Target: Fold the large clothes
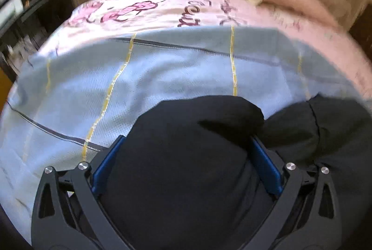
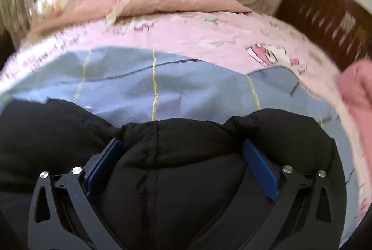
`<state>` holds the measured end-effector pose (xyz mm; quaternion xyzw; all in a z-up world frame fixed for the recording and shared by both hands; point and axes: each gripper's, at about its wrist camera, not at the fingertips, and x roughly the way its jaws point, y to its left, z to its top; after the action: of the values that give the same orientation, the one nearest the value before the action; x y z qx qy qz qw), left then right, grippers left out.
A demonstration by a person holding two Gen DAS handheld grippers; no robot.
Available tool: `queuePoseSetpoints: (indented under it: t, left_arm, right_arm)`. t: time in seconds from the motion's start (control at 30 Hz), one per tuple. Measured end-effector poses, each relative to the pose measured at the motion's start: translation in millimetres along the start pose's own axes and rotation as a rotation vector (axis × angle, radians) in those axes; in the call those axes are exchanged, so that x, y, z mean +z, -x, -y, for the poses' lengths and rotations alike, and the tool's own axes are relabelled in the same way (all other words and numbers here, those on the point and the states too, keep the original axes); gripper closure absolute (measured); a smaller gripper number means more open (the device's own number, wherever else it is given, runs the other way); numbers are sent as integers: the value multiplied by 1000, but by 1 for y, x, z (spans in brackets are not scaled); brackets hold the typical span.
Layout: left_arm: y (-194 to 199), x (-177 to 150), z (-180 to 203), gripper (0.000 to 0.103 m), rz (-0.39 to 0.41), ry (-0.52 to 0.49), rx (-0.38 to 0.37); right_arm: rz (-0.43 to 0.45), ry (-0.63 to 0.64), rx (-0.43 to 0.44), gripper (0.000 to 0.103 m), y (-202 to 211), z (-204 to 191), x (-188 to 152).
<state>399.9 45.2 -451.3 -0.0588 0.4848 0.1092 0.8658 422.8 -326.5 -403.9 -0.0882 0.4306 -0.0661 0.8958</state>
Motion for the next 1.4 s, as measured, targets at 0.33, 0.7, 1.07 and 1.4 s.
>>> queuePoseSetpoints:
  t: [0.33,0.7,1.07,1.4]
  left_arm:
    - [281,-44,-27,2,172,5,-102]
    - [566,-118,-54,2,148,-149,-109]
    - [679,-161,-75,2,207,-108,-48]
    - [678,-176,-65,2,180,-94,-126]
  right_arm:
    - [58,-119,84,1,293,-1,-37]
    - [68,44,80,1,581,4,-95]
    - [62,-4,132,1,659,13,-107]
    - [31,48,122,1,647,8,-120]
